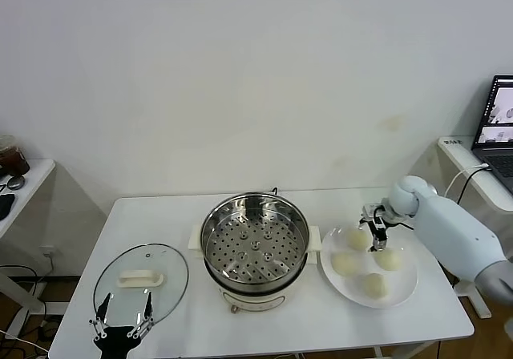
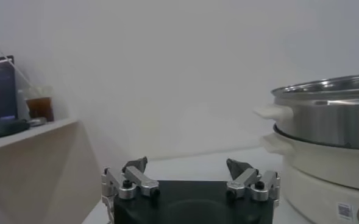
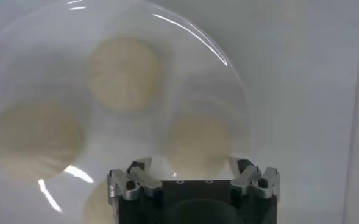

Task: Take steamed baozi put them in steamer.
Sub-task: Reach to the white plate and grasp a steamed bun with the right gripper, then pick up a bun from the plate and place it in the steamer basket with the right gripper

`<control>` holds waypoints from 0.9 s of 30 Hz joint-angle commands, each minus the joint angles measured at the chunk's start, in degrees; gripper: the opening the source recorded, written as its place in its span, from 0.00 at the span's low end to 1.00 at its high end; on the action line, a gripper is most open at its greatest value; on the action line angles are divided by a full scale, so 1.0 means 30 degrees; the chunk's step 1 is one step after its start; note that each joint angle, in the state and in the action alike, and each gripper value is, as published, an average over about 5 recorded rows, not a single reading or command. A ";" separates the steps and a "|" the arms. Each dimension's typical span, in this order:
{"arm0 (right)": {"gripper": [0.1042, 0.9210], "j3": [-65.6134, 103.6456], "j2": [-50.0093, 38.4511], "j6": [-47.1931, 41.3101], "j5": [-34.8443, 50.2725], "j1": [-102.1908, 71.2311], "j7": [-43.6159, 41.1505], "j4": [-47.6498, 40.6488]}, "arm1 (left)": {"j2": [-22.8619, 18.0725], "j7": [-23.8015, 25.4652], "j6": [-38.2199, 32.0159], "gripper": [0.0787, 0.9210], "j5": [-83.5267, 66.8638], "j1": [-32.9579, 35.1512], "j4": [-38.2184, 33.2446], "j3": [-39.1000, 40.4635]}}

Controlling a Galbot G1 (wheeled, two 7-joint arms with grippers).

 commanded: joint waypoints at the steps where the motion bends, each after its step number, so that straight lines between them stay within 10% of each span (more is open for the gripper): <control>1: 0.81 -0.0454 0.0798 -0.0206 -0.0185 0.0365 0.0424 -0.0925 | -0.0042 -0.0060 -0.0171 0.88 0.0302 0.0058 0.0003 -0.0045; 27: 0.39 -0.1947 -0.0479 -0.0309 0.1749 0.1279 0.0162 0.1058 | -0.0035 -0.0136 -0.0265 0.88 0.0392 0.0054 -0.0054 -0.0078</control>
